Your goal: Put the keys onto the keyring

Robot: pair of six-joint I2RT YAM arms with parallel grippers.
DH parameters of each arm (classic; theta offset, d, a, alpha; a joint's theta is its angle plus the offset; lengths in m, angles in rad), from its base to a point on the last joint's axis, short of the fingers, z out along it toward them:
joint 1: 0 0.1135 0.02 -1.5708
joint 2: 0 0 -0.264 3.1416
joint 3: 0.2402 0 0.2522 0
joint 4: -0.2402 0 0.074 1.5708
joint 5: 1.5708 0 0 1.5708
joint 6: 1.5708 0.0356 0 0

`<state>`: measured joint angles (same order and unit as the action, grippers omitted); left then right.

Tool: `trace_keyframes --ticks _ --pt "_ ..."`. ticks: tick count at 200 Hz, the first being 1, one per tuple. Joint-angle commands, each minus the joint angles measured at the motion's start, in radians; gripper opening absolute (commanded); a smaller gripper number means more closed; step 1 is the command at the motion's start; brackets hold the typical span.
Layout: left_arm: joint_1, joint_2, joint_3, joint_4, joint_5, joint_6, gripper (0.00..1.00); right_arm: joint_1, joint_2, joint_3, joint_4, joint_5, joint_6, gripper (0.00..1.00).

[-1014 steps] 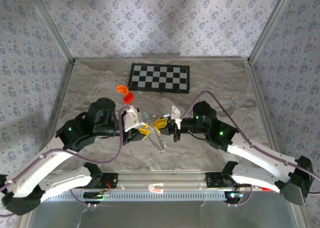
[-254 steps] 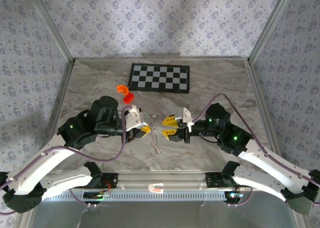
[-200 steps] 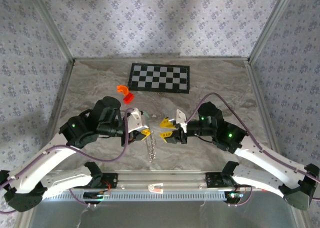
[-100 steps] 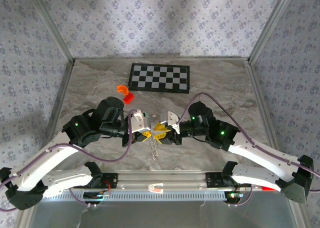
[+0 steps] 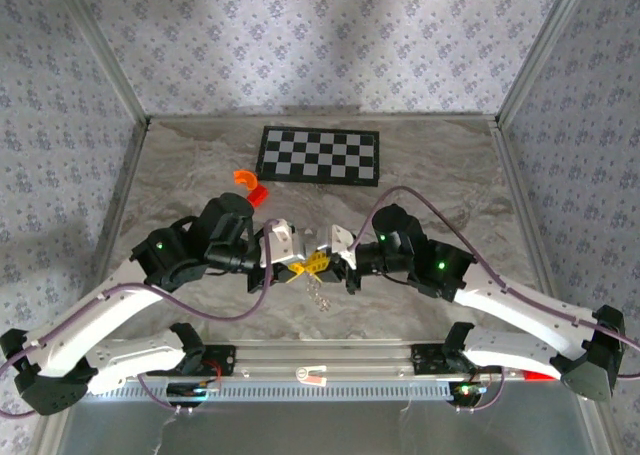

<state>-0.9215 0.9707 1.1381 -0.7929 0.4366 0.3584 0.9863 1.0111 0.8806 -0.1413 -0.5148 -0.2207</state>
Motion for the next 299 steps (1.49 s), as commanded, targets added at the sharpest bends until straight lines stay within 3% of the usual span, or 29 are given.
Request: trace_keyframes --ticks 1,19,57,147,218,299 --pt "-0.01 -0.011 0.034 0.031 0.016 0.012 0.0 0.009 0.001 0.027 0.015 0.036 -0.009 0.0" --pt "-0.01 -0.032 0.018 0.059 0.007 -0.006 0.0 0.009 -0.015 0.011 0.04 0.048 -0.007 0.0" --pt "-0.01 -0.106 -0.045 0.178 0.023 -0.082 0.2 -0.001 -0.054 -0.034 0.148 0.02 0.038 0.0" --pt "-0.011 -0.243 -0.201 0.497 0.019 -0.25 0.25 -0.111 -0.096 -0.205 0.733 -0.126 0.38 0.0" --pt "-0.01 -0.268 -0.255 0.628 -0.044 -0.273 0.26 -0.126 -0.091 -0.226 0.85 -0.165 0.452 0.0" --pt "-0.01 -0.256 -0.25 0.696 -0.009 -0.299 0.26 -0.127 -0.085 -0.238 0.874 -0.183 0.461 0.0"
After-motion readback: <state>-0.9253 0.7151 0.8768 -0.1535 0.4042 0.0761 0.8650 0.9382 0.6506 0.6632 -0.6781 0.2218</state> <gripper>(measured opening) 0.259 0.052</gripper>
